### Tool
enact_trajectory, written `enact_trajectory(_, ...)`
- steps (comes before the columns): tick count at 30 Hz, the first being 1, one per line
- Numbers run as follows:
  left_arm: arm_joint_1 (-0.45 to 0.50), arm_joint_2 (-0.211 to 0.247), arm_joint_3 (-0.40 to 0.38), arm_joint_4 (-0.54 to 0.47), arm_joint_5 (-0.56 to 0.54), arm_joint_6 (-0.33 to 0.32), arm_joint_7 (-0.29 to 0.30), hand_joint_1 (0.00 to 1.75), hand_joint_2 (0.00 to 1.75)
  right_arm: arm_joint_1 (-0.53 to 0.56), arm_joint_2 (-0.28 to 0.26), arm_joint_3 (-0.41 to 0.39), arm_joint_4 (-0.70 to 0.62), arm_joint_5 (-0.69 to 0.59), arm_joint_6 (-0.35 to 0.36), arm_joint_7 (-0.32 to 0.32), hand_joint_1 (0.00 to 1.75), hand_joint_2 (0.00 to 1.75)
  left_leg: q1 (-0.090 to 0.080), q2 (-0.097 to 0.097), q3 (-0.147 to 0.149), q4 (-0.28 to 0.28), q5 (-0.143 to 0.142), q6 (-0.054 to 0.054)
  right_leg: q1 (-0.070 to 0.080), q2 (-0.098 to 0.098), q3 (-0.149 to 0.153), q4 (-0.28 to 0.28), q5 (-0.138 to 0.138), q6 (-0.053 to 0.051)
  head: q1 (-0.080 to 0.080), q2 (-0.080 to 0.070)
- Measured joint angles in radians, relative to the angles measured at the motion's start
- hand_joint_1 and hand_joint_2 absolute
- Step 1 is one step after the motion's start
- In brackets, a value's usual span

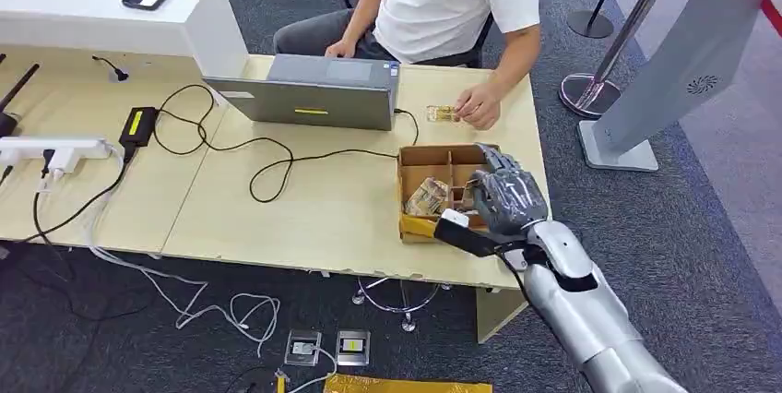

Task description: Pass the card to the sensor for recognition and then transmit it.

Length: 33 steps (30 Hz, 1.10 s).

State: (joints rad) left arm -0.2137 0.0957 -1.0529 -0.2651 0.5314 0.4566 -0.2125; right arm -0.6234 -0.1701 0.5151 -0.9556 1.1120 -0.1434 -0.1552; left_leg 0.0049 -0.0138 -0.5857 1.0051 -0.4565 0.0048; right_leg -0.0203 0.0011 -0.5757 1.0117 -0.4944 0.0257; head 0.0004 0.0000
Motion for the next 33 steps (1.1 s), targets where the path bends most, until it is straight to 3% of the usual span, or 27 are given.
enact_trajectory(10,0.000,-0.003,0.000,0.000,-0.014,0.000,0.000,0.00,0.00,-0.146,-0.027,-0.083,0.000,-0.010,-0.036,-0.027,1.71,1.75,0.000,0.000,0.000,0.000,0.000,0.000,0.000,0.000,0.000,0.000,0.000,0.000,0.000,0.000)
enact_trajectory(20,-0.009,-0.004,-0.001,0.000,-0.037,-0.010,0.000,0.00,0.00,-0.224,-0.038,-0.092,0.022,-0.017,-0.030,-0.063,1.75,1.75,0.000,0.000,0.000,0.000,0.000,0.000,0.000,0.000,0.000,0.000,0.000,0.000,0.000,0.000)
enact_trajectory(28,-0.032,-0.003,-0.001,0.000,-0.071,-0.038,0.013,0.00,0.00,-0.333,-0.036,-0.085,0.200,-0.011,-0.073,-0.091,1.73,1.75,0.000,-0.001,0.000,0.000,0.000,0.000,0.000,-0.001,0.001,0.000,0.000,0.000,0.000,0.000)
enact_trajectory(33,-0.036,-0.003,-0.001,0.000,-0.080,-0.043,0.017,0.00,0.00,-0.379,-0.028,-0.079,0.307,0.011,-0.069,-0.077,1.62,1.75,0.000,-0.001,0.000,0.000,0.000,0.000,0.000,-0.001,0.001,0.000,0.000,0.000,0.000,0.000)
